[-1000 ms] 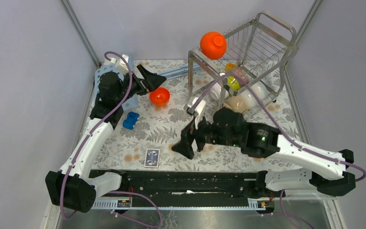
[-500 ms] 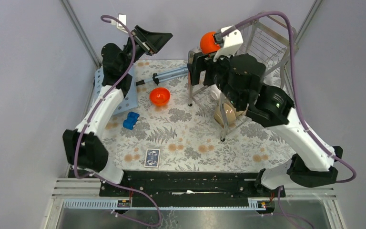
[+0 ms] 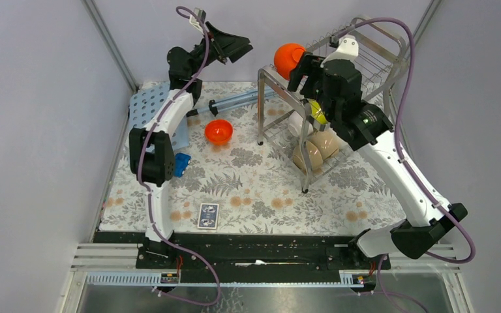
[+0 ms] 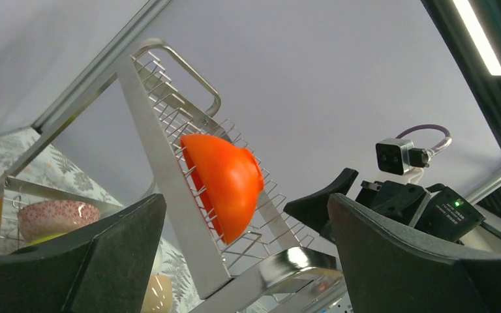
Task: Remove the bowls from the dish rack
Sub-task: Pick up the bowl from the dish rack.
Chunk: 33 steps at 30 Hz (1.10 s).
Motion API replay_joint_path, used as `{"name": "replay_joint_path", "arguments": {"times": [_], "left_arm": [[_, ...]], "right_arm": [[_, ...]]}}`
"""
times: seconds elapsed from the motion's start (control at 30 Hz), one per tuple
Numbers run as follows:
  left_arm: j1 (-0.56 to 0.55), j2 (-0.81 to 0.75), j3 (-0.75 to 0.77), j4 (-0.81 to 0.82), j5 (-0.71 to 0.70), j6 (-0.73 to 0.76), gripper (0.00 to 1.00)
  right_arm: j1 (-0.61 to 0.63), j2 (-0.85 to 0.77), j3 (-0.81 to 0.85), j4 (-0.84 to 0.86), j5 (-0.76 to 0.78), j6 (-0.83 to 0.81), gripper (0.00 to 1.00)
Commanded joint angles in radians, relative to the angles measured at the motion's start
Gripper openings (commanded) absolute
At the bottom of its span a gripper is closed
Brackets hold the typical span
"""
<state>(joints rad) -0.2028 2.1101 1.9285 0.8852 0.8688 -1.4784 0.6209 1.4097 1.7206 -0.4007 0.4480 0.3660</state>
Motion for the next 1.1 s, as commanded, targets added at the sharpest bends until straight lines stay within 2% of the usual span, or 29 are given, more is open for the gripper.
{"name": "replay_joint_path", "arguments": {"times": [0.0,0.13,0.37,0.53,0.83,1.07], "left_arm": [[0.003,0.019,0.093,0.006,0.066,-0.004,0.99],[-0.015,0.071,0.210,-0.163,0.088,0.092,0.99],[-0.060,0.141,0.303,-0.227,0.099,0.117,0.98],[-0.104,0.163,0.350,-0.320,0.105,0.182,0.97],[-0.130,0.168,0.365,-0.378,0.105,0.230,0.93],[-0.133,0.159,0.365,-0.353,0.111,0.216,0.83]], "right_arm": [[-0.054,-0.028,0.007,0.126,-0.036,0.064,0.82],[-0.101,0.015,0.043,0.122,-0.070,0.098,0.84],[-0.181,0.068,0.043,0.155,-0.228,0.204,0.87],[-0.207,0.089,0.042,0.177,-0.254,0.238,0.90],[-0.222,0.166,0.104,0.141,-0.291,0.262,0.91],[-0.227,0.175,0.090,0.155,-0.317,0.267,0.89]]}}
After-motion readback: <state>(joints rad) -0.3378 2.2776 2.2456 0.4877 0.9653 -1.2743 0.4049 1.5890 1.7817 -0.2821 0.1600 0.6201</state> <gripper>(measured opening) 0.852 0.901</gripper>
